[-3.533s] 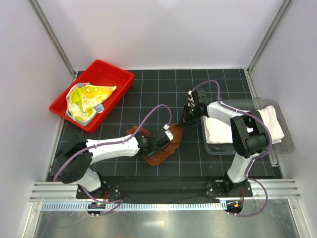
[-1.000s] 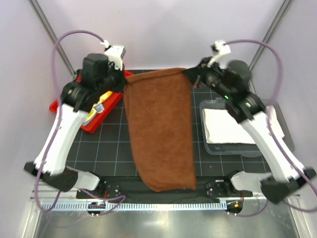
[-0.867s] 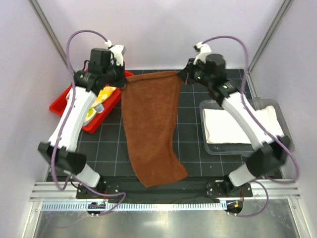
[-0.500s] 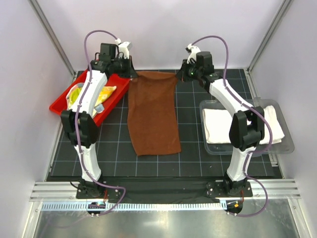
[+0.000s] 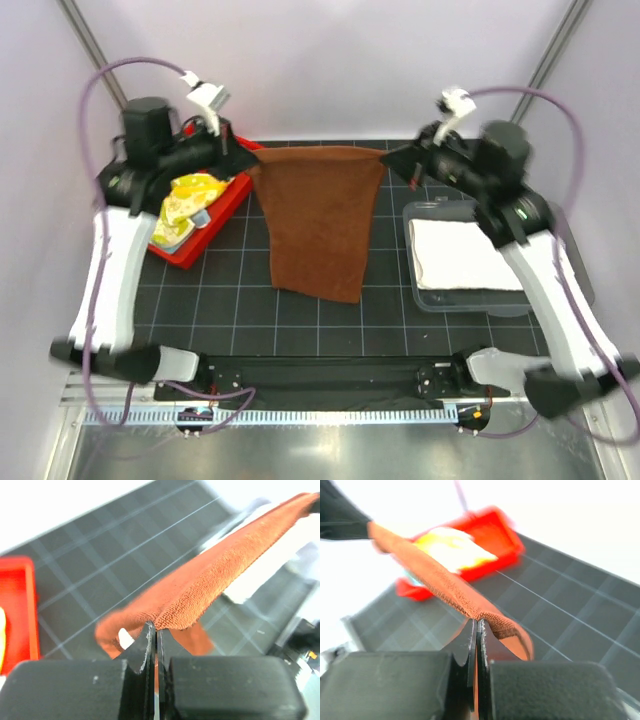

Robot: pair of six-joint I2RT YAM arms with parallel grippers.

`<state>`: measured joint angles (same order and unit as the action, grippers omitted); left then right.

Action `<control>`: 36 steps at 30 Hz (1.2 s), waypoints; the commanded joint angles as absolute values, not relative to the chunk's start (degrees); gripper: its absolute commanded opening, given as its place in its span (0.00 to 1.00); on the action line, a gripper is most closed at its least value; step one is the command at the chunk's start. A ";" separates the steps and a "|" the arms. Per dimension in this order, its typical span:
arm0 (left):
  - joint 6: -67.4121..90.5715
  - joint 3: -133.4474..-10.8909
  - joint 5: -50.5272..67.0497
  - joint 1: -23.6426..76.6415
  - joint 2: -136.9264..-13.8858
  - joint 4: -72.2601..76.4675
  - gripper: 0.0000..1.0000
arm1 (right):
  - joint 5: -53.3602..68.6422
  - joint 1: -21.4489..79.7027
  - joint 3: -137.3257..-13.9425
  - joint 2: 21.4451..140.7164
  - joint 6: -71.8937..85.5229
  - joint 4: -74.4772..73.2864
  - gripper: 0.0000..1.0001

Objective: Fold and stack the towels
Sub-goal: Flatten out the crumpled towel

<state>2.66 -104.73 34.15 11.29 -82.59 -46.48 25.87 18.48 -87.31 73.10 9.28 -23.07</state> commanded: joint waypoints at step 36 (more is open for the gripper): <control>8.62 -111.51 34.01 11.87 -108.51 -34.37 0.00 | 19.42 14.78 -87.52 98.64 12.13 -3.44 0.01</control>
